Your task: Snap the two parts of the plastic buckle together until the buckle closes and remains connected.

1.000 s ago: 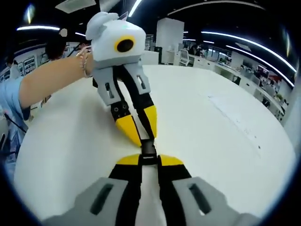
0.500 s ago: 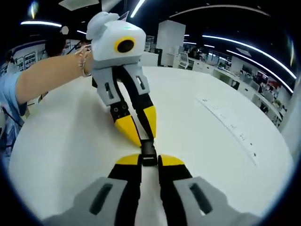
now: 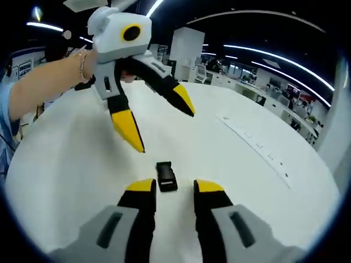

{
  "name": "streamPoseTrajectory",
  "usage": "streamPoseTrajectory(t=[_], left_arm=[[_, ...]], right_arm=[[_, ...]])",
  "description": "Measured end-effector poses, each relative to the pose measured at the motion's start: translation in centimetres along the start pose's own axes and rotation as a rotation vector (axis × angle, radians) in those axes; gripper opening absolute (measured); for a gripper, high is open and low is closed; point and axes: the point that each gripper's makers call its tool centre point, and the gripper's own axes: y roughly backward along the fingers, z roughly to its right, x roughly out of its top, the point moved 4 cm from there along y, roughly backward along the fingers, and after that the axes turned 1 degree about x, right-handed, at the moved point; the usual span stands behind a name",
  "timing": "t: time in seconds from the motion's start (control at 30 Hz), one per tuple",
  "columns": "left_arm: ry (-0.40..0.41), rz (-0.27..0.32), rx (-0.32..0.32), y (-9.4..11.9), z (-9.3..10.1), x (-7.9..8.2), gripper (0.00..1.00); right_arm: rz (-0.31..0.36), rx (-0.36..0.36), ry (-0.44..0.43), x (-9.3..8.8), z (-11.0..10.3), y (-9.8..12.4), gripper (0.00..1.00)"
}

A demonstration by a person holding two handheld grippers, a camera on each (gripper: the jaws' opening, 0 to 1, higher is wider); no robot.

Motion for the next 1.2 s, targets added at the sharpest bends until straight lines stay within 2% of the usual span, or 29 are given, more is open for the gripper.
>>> streamPoseTrajectory(t=[0.1, 0.13, 0.2, 0.27, 0.33, 0.37, 0.43, 0.47, 0.5, 0.6, 0.7, 0.8, 1.0, 1.13, 1.2], left_arm=[[0.0, 0.05, 0.056, 2.0, -0.6, 1.7, 0.59], [-0.003, 0.077, 0.077, 2.8, -0.6, 2.3, 0.59], [0.002, 0.125, 0.121, 4.5, -0.6, 3.4, 0.59], [0.054, 0.207, 0.166, 6.8, -0.4, 4.6, 0.6], [0.088, 0.286, 0.169, 8.7, 0.4, 5.5, 0.6], [0.084, 0.318, 0.171, 9.6, 0.9, 5.8, 0.61], [0.09, 0.341, 0.19, 11.0, 1.6, 6.0, 0.61], [0.078, 0.344, 0.197, 11.8, 2.1, 5.9, 0.61], [0.077, 0.354, 0.21, 12.5, 2.5, 6.0, 0.61], [0.063, 0.392, 0.25, 14.9, 3.6, 6.1, 0.61], [0.073, 0.439, 0.3, 17.3, 4.5, 6.0, 0.63], [0.106, 0.492, 0.366, 19.3, 4.9, 5.6, 0.65], [0.132, 0.544, 0.497, 22.4, 5.3, 3.9, 0.66], [0.174, 0.555, 0.624, 24.2, 5.2, 1.7, 0.69], [0.171, 0.543, 0.688, 24.8, 5.3, 0.1, 0.68]], right_arm=[[-0.003, -0.014, -0.003, 0.5, -0.4, 0.3, 0.37], [0.035, -0.033, -0.017, 1.2, -0.5, 0.8, 0.41], [0.113, -0.042, -0.051, 2.8, -0.7, 1.9, 0.41], [0.184, -0.058, -0.03, 4.7, -0.9, 3.5, 0.4], [0.242, -0.074, -0.015, 6.1, -1.3, 5.1, 0.41], [0.272, -0.087, -0.023, 6.7, -1.5, 5.9, 0.43], [0.297, -0.098, -0.01, 7.5, -2.0, 7.3, 0.45], [0.32, -0.113, -0.002, 8.4, -1.1, 8.0, 0.47], [0.35, -0.126, 0.001, 9.0, -1.1, 8.8, 0.48], [0.409, -0.16, 0.002, 9.8, -2.1, 11.8, 0.48], [0.453, -0.174, -0.036, 9.9, -2.8, 14.1, 0.48], [0.486, -0.216, -0.032, 9.7, -3.8, 16.5, 0.47], [0.561, -0.322, -0.06, 8.8, -5.5, 21.2, 0.48], [0.58, -0.392, -0.076, 7.3, -6.5, 23.2, 0.48], [0.568, -0.473, -0.052, 6.1, -6.6, 24.0, 0.49]])
